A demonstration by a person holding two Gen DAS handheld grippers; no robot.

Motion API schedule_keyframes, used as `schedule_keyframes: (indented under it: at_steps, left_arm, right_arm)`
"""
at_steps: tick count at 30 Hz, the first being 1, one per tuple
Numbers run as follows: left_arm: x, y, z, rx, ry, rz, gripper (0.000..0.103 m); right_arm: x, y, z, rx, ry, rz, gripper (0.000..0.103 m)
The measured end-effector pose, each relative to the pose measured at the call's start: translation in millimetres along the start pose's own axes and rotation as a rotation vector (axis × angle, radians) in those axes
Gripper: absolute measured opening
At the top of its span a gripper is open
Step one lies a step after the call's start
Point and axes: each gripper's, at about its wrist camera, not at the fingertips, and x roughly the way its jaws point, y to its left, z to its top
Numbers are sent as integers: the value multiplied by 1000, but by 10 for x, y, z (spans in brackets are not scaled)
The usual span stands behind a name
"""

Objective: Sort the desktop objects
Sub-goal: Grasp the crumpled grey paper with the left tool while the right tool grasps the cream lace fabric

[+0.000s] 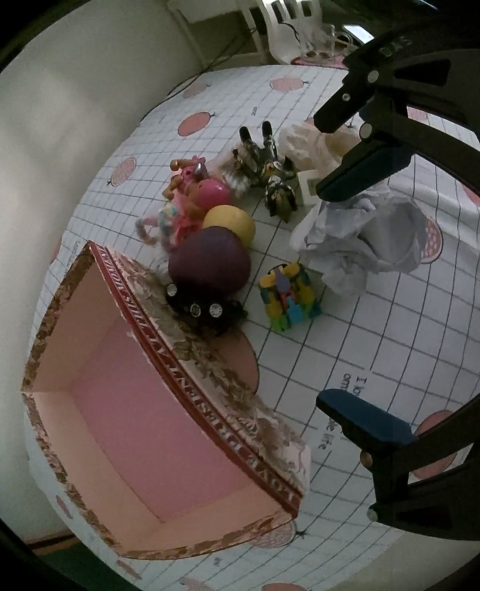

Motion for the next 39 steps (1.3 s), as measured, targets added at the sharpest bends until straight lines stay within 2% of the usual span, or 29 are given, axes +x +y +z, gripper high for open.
schedule_keyframes:
  at_steps: [9, 17, 20, 27, 32, 38, 39]
  left_arm:
    - [112, -39, -26, -11, 78, -108, 101]
    - [147, -94, -73, -18, 113, -156, 97]
    - [170, -113, -91, -20, 128, -183, 90]
    - [213, -134, -109, -56, 158, -258, 71]
    - [208, -184, -123, -49, 136, -227, 67]
    - [181, -363, -84, -50, 127, -189, 58]
    - [179, -407, -77, -46, 124, -188, 43]
  right_arm:
    - [123, 14, -25, 22, 43, 31, 75]
    - [170, -26, -50, 42, 53, 69, 53]
    - [164, -22, -56, 46, 49, 88, 43]
    - [126, 16, -20, 52, 39, 129, 33]
    - [62, -20, 0, 79, 21, 158, 30]
    - [-20, -68, 67, 105, -15, 190, 26]
    - [-29, -87, 79, 110, -17, 195, 26]
